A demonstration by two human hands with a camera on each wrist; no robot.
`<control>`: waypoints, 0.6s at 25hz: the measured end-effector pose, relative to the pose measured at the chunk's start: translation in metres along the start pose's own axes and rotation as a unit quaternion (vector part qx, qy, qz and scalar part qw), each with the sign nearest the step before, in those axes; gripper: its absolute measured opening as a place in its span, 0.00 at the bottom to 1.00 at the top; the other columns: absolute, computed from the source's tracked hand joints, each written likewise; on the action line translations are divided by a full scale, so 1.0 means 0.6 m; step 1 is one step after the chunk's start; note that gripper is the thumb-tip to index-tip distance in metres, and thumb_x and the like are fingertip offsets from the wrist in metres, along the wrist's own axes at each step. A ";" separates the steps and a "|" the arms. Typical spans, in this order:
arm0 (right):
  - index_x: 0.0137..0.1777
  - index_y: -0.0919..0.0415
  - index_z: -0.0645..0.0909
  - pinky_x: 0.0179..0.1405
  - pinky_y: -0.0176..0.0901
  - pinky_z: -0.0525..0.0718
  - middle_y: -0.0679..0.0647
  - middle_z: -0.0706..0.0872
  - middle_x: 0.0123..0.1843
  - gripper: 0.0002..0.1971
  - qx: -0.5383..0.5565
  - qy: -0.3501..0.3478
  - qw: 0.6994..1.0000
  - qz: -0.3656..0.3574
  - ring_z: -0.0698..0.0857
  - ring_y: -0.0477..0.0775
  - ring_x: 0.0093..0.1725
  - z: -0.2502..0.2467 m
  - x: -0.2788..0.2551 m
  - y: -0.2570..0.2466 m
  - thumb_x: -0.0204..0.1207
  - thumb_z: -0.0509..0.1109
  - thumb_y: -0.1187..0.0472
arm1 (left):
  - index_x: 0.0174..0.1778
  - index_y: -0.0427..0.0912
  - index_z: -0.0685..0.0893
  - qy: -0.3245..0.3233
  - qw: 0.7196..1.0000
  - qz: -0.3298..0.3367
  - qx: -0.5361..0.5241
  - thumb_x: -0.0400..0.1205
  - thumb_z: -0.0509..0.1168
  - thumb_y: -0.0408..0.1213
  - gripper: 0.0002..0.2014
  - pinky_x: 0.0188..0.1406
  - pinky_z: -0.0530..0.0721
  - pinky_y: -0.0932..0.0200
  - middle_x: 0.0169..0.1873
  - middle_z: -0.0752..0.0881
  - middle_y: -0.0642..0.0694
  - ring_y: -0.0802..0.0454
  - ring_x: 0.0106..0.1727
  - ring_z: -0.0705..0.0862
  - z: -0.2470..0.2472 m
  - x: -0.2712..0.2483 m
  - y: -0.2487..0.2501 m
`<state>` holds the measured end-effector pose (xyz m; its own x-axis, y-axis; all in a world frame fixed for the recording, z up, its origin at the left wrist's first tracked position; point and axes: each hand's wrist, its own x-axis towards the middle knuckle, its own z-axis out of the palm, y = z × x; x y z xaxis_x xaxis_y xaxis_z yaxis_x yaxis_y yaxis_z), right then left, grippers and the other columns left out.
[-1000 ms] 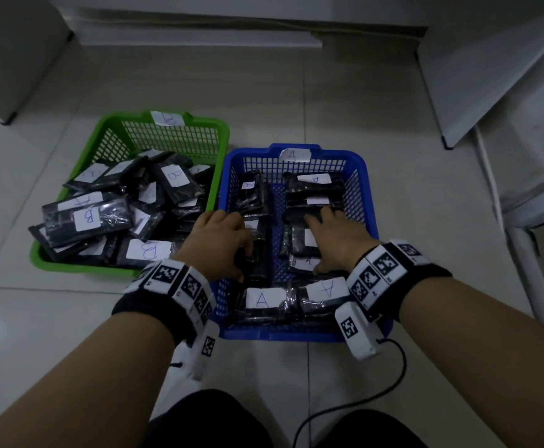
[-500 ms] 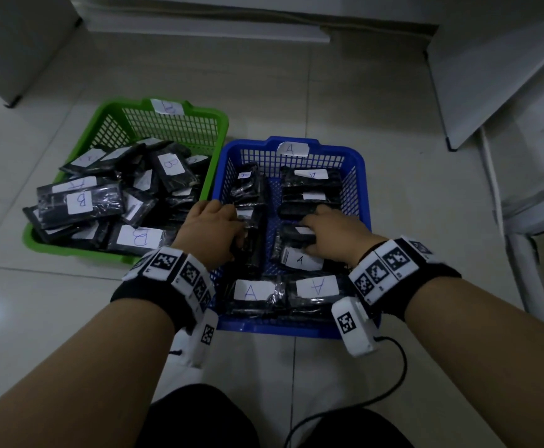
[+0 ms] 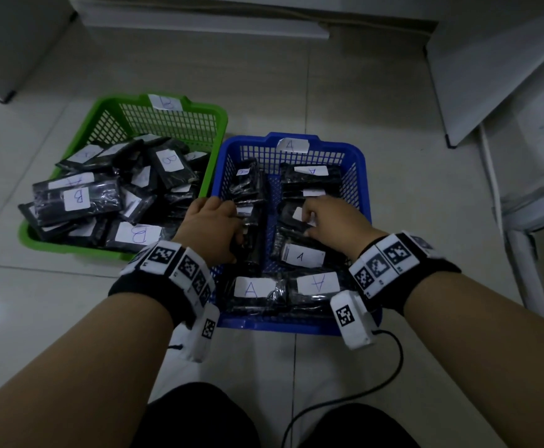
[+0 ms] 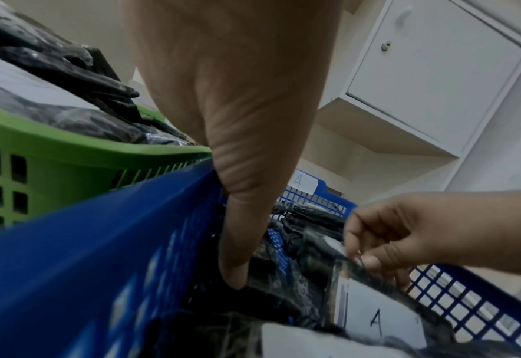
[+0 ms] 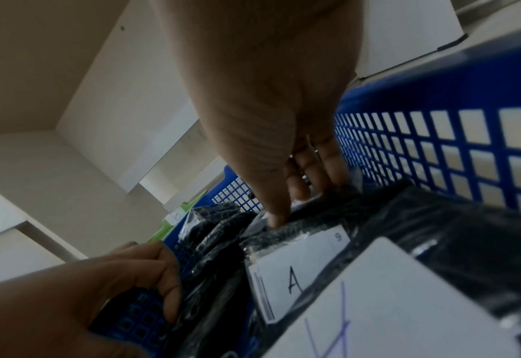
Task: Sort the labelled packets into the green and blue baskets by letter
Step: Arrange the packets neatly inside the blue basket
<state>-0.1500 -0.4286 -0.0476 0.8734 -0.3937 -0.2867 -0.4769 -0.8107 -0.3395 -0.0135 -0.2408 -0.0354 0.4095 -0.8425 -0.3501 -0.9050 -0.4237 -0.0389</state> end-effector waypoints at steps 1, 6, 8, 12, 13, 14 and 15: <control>0.50 0.56 0.81 0.45 0.44 0.78 0.51 0.82 0.50 0.11 0.015 -0.023 1.000 0.003 0.81 0.55 0.52 -0.001 -0.001 0.000 0.71 0.77 0.55 | 0.55 0.60 0.82 -0.001 1.000 -0.001 -0.003 0.70 0.73 0.54 0.18 0.78 0.53 0.44 0.63 0.71 0.53 0.48 0.70 0.65 -0.001 0.000 0.001; 0.48 0.55 0.81 0.45 0.44 0.76 0.50 0.75 0.48 0.14 -0.061 -0.110 0.992 -0.013 0.76 0.52 0.51 -0.004 -0.014 -0.011 0.65 0.80 0.55 | 0.56 0.58 0.82 0.016 1.000 0.002 -0.012 0.72 0.71 0.51 0.16 0.78 0.54 0.45 0.63 0.73 0.52 0.47 0.69 0.66 0.000 -0.002 -0.001; 0.49 0.57 0.81 0.51 0.49 0.79 0.54 0.77 0.53 0.12 -0.087 -0.110 0.990 -0.010 0.75 0.56 0.56 -0.002 -0.016 -0.016 0.68 0.77 0.57 | 0.56 0.58 0.82 0.013 1.000 0.002 -0.003 0.71 0.72 0.52 0.17 0.78 0.54 0.44 0.62 0.73 0.53 0.47 0.69 0.66 0.000 -0.002 -0.001; 0.54 0.63 0.79 0.45 0.44 0.77 0.58 0.83 0.54 0.12 -0.033 -0.120 0.992 0.013 0.80 0.57 0.51 -0.031 -0.007 -0.021 0.75 0.72 0.59 | 0.56 0.56 0.81 0.001 0.999 -0.003 0.043 0.66 0.75 0.56 0.24 0.78 0.56 0.43 0.62 0.73 0.52 0.47 0.69 0.66 -0.002 -0.001 0.005; 0.55 0.62 0.77 0.43 0.42 0.73 0.56 0.82 0.52 0.11 0.001 -0.114 0.993 0.027 0.79 0.55 0.49 -0.041 -0.003 -0.020 0.76 0.71 0.59 | 0.57 0.55 0.80 0.000 0.999 -0.002 0.053 0.66 0.75 0.56 0.25 0.78 0.57 0.42 0.62 0.73 0.51 0.46 0.69 0.66 -0.003 0.001 0.007; 0.55 0.59 0.75 0.43 0.41 0.71 0.55 0.81 0.51 0.11 0.038 -0.094 0.994 0.043 0.78 0.54 0.48 -0.048 0.001 -0.019 0.77 0.70 0.58 | 0.58 0.54 0.80 -0.002 0.998 -0.002 0.064 0.66 0.75 0.57 0.26 0.77 0.56 0.42 0.62 0.73 0.50 0.46 0.69 0.66 -0.004 0.003 0.008; 0.56 0.58 0.74 0.43 0.41 0.70 0.54 0.80 0.52 0.10 0.069 -0.062 0.994 0.059 0.78 0.53 0.48 -0.051 0.007 -0.017 0.78 0.69 0.59 | 0.59 0.53 0.79 -0.003 0.997 -0.003 0.074 0.66 0.74 0.57 0.27 0.77 0.56 0.41 0.63 0.73 0.50 0.45 0.69 0.66 -0.006 0.006 0.009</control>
<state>-0.1383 -0.4356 -0.0180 0.7958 -0.4188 -0.4375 -0.5917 -0.6916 -0.4142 -0.0167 -0.2472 -0.0332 0.4146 -0.8377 -0.3555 -0.9099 -0.3749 -0.1777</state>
